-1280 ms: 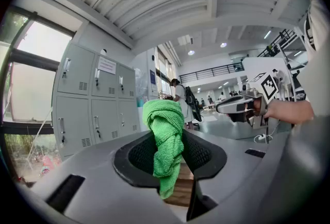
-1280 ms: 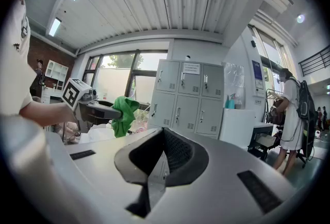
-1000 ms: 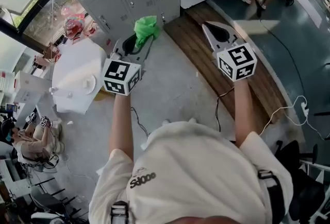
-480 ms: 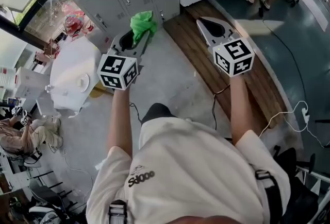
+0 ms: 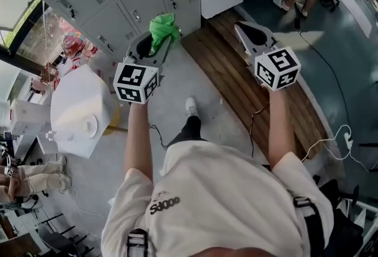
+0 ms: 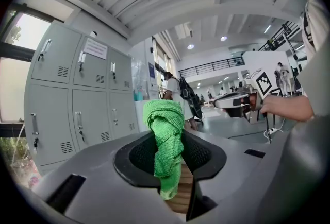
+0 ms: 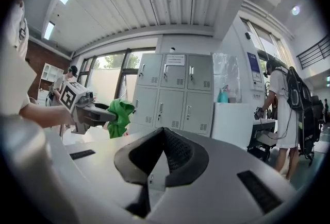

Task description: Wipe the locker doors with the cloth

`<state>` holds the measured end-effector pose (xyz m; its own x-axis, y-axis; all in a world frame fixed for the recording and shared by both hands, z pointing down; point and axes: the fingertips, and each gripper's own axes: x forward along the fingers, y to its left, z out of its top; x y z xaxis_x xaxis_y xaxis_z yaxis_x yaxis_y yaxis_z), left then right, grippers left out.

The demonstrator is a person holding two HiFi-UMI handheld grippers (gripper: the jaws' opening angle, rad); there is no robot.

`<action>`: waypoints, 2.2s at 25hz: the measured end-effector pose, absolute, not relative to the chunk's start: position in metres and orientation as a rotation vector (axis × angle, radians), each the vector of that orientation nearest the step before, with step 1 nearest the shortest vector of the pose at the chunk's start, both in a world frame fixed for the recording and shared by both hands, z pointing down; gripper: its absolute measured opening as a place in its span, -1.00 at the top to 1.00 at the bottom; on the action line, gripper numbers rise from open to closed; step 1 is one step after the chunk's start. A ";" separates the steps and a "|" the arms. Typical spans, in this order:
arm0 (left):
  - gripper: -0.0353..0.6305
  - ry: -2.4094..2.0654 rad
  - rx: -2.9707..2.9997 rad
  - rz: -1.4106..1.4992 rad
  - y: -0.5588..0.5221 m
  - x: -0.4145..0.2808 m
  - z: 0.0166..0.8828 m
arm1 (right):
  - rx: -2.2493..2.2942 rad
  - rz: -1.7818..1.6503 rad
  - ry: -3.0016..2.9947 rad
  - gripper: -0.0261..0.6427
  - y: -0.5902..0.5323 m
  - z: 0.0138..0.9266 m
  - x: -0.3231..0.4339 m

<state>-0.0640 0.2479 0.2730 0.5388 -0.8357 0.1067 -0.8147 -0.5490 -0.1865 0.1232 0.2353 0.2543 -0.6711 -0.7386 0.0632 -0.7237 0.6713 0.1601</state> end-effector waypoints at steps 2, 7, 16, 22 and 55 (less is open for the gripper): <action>0.50 1.437 -2.661 -0.269 0.204 -0.079 0.273 | 1.217 -0.161 -2.770 0.89 0.196 0.250 0.110; 0.50 1.417 -2.688 -0.281 0.100 -0.108 0.270 | 1.211 -0.139 -2.756 0.89 0.102 0.234 0.075; 0.50 1.412 -2.737 -0.292 -0.025 -0.145 0.282 | 1.323 -0.095 -2.723 0.89 -0.004 0.232 0.038; 0.50 1.441 -2.783 -0.273 -0.058 -0.158 0.297 | 1.306 -0.020 -2.689 0.89 -0.038 0.252 0.029; 0.48 2.203 -2.744 -0.548 -0.418 -0.166 0.512 | 0.955 0.138 -2.725 0.89 -0.373 0.382 0.040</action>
